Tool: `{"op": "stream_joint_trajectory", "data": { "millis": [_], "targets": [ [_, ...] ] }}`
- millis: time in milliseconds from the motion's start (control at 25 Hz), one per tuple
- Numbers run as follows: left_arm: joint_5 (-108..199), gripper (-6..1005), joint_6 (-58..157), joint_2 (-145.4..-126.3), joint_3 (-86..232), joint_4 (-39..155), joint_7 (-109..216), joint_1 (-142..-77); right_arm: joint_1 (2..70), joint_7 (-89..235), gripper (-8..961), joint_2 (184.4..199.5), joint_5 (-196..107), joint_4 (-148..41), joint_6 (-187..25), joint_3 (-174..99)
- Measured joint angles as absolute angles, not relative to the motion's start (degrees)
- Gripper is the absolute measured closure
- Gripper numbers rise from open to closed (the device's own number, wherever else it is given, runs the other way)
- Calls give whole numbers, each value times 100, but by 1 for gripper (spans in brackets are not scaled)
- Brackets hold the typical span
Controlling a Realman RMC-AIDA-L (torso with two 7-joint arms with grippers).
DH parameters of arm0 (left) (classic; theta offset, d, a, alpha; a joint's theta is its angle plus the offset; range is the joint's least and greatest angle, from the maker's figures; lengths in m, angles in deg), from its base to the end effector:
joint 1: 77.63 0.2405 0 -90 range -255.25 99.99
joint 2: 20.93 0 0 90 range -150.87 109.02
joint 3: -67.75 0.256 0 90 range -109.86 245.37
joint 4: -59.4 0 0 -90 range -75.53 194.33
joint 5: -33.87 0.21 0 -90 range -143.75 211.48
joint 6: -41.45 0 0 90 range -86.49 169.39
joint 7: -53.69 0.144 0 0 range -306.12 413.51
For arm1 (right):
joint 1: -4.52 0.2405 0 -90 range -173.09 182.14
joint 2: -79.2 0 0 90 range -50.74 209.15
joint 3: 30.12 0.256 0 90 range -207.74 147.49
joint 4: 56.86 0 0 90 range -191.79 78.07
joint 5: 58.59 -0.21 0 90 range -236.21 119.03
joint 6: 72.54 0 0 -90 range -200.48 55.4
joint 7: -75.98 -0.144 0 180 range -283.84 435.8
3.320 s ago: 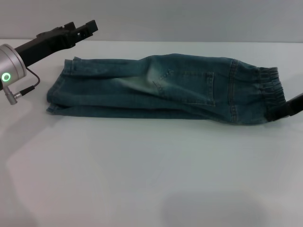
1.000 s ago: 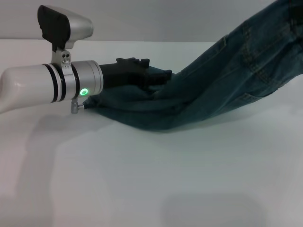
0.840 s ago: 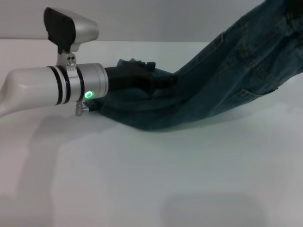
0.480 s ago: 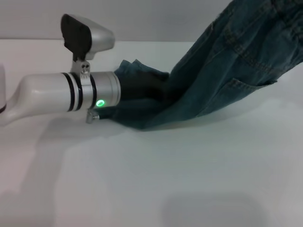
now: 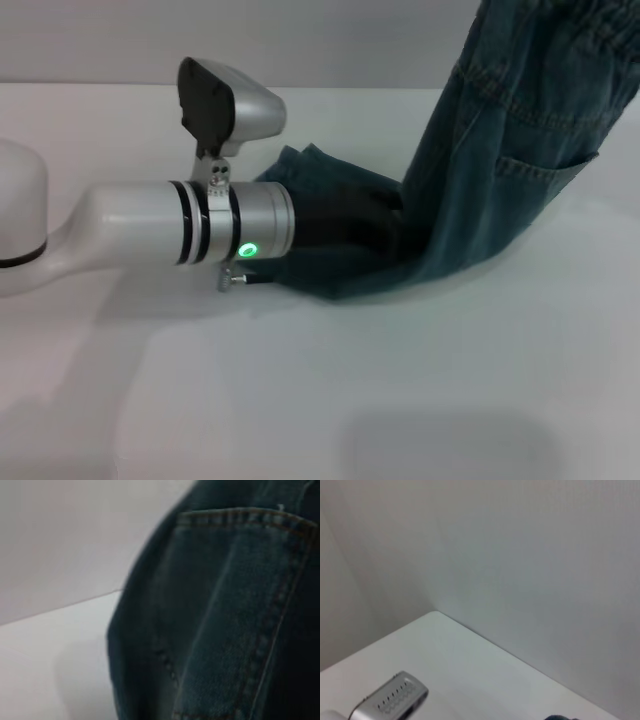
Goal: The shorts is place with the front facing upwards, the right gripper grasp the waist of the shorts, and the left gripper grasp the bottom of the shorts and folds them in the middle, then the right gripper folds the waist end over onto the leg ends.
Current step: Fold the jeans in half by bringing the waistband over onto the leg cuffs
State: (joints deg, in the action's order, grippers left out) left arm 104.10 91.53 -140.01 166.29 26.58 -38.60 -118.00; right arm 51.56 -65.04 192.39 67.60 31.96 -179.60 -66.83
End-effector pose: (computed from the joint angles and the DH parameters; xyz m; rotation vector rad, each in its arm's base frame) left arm -0.1623 0.3712 -0.1128 -2.7460 -0.7737 -0.5996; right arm 0.0935 0.3768 0.1676 -2.5776 0.7627 0.4108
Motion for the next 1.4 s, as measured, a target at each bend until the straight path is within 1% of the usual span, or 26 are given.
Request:
{"op": "stream_joint_trajectory", "data": {
  "millis": [440,680,880,1080,1400],
  "targets": [
    [9657,172,9155,-14001,17159,2493,-3818,-11652,5388,-6277,937,19190,6726,2472,-17626,-6905],
    [9489,172,9178,-14001,17370,2452,-3829,-11603,5418,-6234,936,19191,6725,2345,-17505,-7094],
    [9505,172,9572,-13933,17318,2497,-3842,-11558,5427,-6206,937,19188,6725,2219,-17487,-7108],
    [9686,172,9803,-13846,16902,2532,-3850,-11373,5425,-6108,937,19181,6726,1991,-17456,-7113],
    [10502,172,9851,-13835,15843,2721,-3855,-11229,5438,-5979,937,19191,6731,1666,-17350,-7247]
  ]
}}
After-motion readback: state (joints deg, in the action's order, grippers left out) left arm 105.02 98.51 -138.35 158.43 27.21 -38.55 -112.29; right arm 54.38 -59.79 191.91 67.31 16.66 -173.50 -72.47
